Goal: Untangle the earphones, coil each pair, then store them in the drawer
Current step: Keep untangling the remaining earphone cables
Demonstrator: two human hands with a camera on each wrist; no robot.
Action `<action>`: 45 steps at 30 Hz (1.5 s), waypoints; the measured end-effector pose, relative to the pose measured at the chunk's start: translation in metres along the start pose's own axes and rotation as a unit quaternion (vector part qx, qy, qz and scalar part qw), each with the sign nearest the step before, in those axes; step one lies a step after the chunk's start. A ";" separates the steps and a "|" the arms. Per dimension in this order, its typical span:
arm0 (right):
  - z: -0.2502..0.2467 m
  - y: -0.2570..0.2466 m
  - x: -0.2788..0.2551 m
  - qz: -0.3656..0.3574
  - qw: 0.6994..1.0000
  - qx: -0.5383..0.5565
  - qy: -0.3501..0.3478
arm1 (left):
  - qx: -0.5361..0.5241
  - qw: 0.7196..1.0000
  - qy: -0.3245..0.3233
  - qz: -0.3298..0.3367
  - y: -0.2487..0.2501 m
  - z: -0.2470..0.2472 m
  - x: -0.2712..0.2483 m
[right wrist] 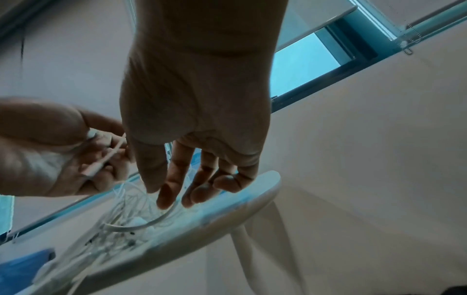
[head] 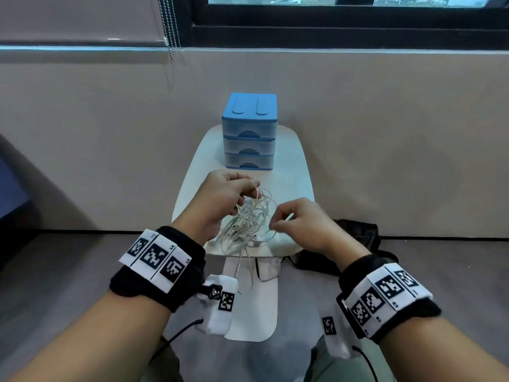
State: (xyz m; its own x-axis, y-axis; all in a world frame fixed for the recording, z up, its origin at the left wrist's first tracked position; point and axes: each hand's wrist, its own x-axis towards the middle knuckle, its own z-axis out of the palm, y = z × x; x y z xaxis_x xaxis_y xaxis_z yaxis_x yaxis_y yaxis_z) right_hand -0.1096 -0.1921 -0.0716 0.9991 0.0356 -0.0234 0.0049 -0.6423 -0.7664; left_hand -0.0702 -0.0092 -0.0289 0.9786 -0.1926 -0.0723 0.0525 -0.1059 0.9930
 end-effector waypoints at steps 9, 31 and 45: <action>-0.021 -0.014 0.021 0.016 0.980 0.156 0.121 | 0.160 0.979 -0.122 -0.018 -0.002 -0.004 -0.012; -0.019 -0.018 0.035 0.055 0.990 0.127 0.012 | 0.445 0.890 -0.040 0.091 -0.008 0.006 0.006; -0.012 -0.037 0.044 0.111 0.985 0.125 -0.033 | 0.424 0.887 -0.008 0.183 0.000 0.000 0.015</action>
State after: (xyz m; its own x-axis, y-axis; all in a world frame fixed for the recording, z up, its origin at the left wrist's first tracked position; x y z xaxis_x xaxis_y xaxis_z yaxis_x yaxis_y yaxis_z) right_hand -0.0652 -0.1762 -0.0366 0.9695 -0.0292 -0.2433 -0.2318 -0.4307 -0.8722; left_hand -0.0557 -0.0124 -0.0299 0.8961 -0.3778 0.2329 -0.4429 -0.7277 0.5237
